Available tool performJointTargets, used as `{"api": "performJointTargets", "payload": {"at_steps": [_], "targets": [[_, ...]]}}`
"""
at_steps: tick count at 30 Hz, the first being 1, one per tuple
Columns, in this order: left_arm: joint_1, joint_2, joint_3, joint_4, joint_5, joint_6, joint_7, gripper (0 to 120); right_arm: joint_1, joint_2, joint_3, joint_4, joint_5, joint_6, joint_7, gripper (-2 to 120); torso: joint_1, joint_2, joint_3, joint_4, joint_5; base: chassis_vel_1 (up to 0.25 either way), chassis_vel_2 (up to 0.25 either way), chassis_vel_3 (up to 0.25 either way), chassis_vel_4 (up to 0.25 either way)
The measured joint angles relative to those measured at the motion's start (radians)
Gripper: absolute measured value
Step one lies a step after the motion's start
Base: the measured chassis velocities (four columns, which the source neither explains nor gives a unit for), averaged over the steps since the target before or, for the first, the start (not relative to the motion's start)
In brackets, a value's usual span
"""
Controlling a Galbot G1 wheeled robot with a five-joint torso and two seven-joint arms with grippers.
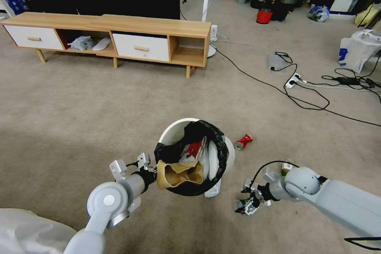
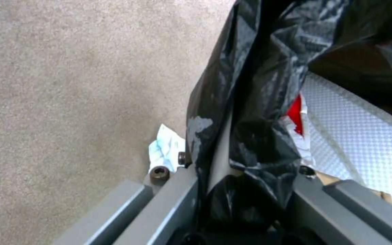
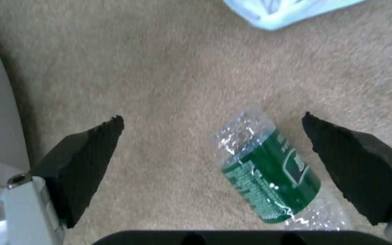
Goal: Pick up the trash bin and place the garbage on the floor into it.
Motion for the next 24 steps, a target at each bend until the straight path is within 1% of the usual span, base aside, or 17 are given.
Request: {"api": "performJointTargets", "payload": {"at_steps": [6, 13, 16, 24], "targets": [[0.003, -0.003, -0.006, -0.002, 0.004, 0.0, 0.004, 0, 0.001, -0.004, -0.016, -0.016, -0.022, 0.0, -0.029, 100, 0.0, 0.0, 0.0, -0.0002, 0.0001, 0.0, 0.0, 0.0, 0.0], [0.006, -0.003, -0.006, -0.004, 0.01, 0.0, 0.008, 0, -0.01, -0.014, -0.015, -0.024, -0.032, 0.0, -0.037, 100, 0.0, 0.0, 0.0, -0.0003, 0.0001, 0.0, 0.0, 0.0, 0.0], [0.01, -0.006, -0.004, -0.007, 0.019, 0.0, 0.013, 0, -0.029, -0.036, 0.001, -0.023, -0.04, 0.002, -0.043, 100, 0.0, 0.0, 0.0, -0.0002, 0.0, 0.0, 0.0, 0.0, 0.0], [0.023, -0.012, -0.002, -0.012, 0.036, 0.0, 0.023, 0, -0.049, -0.043, 0.019, -0.042, -0.063, 0.004, -0.049, 100, 0.0, 0.0, 0.0, -0.0001, 0.0, 0.0, 0.0, 0.0, 0.0]]}}
